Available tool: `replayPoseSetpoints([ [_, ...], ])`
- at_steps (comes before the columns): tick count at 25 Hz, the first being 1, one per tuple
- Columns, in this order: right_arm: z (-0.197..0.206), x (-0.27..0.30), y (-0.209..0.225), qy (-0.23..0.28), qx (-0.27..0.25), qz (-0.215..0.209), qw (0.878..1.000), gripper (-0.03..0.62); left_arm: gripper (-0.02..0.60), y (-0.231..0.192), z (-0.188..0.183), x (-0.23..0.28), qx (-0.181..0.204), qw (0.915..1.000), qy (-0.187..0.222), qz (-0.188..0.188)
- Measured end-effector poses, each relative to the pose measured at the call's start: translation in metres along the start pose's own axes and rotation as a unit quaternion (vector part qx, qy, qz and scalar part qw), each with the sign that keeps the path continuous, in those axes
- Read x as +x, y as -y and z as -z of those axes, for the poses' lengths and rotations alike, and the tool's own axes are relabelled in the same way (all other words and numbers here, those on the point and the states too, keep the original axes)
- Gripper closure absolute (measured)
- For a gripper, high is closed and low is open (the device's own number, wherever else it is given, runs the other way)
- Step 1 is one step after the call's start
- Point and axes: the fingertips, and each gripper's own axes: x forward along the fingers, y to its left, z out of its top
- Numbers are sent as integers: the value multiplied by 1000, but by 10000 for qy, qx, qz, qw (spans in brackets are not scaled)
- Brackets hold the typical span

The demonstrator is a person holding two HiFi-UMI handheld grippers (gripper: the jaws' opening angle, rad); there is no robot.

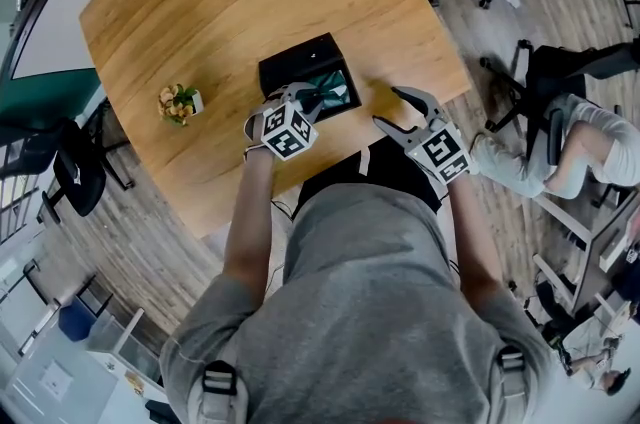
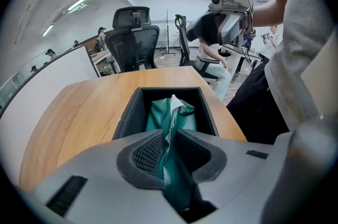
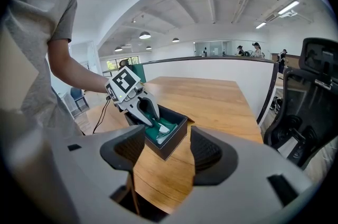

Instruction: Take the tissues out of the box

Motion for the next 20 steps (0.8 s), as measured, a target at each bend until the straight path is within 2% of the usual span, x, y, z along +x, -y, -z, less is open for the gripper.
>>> replayPoseSetpoints([
  [7, -2, -2, 0, 35, -6, -5, 10000, 321, 536, 0, -2, -2, 6, 10000, -34, 15],
  [20, -5, -1, -9, 70, -50, -28, 10000, 322, 558, 0, -2, -16, -205, 9998, 58, -52],
])
